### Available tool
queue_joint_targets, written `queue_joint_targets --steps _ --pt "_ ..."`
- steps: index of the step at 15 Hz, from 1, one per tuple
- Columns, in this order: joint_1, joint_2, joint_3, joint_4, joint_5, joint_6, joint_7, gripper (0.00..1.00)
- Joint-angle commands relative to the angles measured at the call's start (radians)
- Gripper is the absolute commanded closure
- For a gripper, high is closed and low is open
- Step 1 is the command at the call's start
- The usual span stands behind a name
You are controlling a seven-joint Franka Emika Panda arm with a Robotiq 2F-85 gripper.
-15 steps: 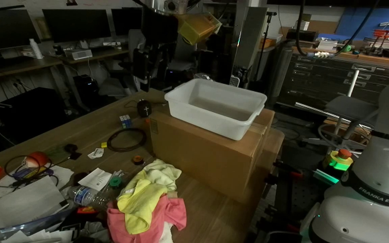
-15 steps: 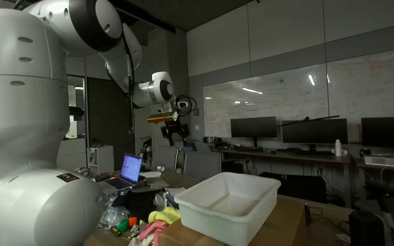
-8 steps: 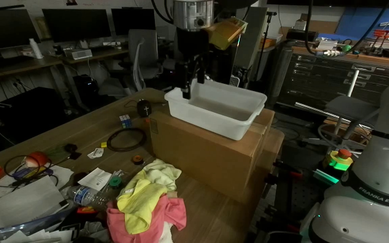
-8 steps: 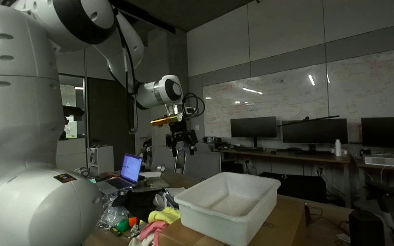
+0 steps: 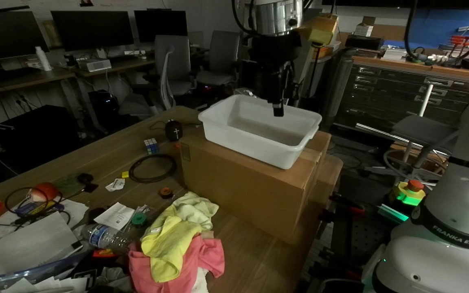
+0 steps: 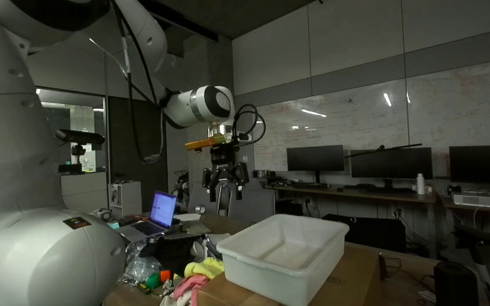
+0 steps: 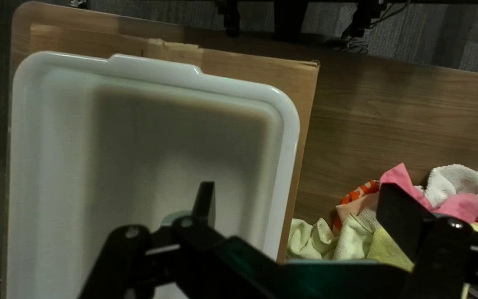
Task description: Pick up the clothes from the container and put them on the table.
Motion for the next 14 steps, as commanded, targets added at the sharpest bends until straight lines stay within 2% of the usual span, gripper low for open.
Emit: queue_joint_targets --steps 1,8,14 --pt "-0.022 -0.146 -0.031 -0.103 0.023 0.027 -0.06 0.0" --pt "-0.067 -0.339 -0.082 -0.283 0.046 0.238 -0.035 0.0" --pt "-0.087 -0.392 -0.102 -0.345 0.056 0.334 -0.061 0.0"
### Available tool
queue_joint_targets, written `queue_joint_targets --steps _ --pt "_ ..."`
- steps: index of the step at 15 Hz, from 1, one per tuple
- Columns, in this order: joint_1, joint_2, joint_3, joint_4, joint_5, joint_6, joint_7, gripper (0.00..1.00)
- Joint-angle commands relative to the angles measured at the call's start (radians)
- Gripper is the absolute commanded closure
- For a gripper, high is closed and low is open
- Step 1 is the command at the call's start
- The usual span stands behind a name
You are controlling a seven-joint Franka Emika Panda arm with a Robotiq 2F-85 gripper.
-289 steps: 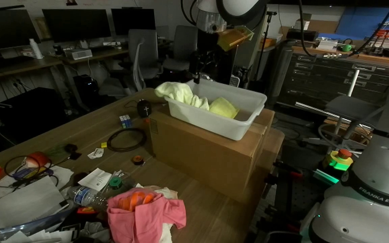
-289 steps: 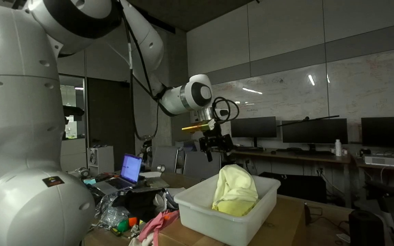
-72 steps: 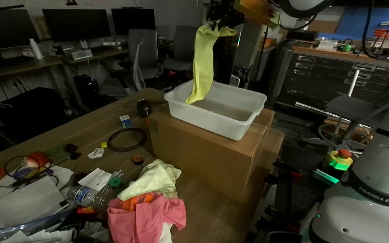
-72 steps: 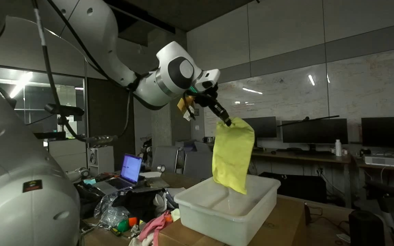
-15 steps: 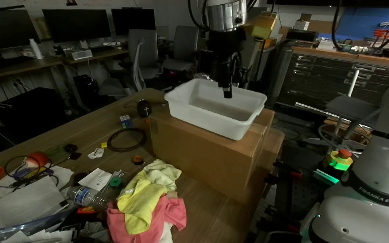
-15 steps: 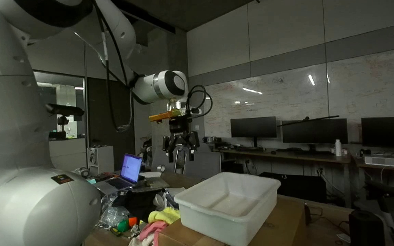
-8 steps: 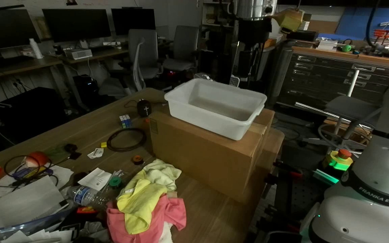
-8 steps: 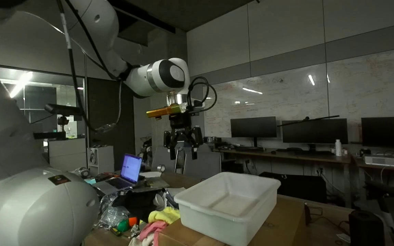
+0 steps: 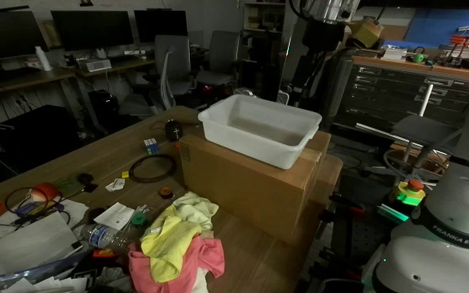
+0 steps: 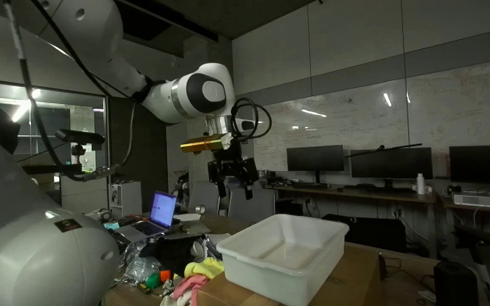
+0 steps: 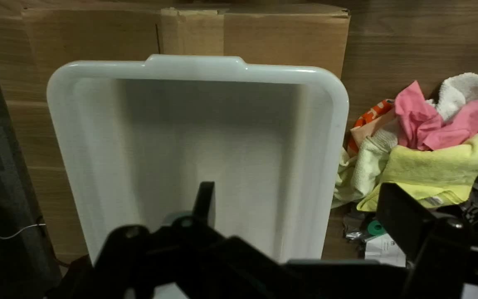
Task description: Pick up the clothes from the container and put them on the table.
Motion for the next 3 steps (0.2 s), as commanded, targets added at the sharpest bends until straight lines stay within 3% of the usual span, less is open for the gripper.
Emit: queue_joint_targets --steps 1,3 --pt "-0.005 -0.049 -0.018 -0.043 0.032 0.055 -0.041 0.0" --pt "-0.015 -0.017 0.004 -0.019 0.017 0.021 -0.015 0.0"
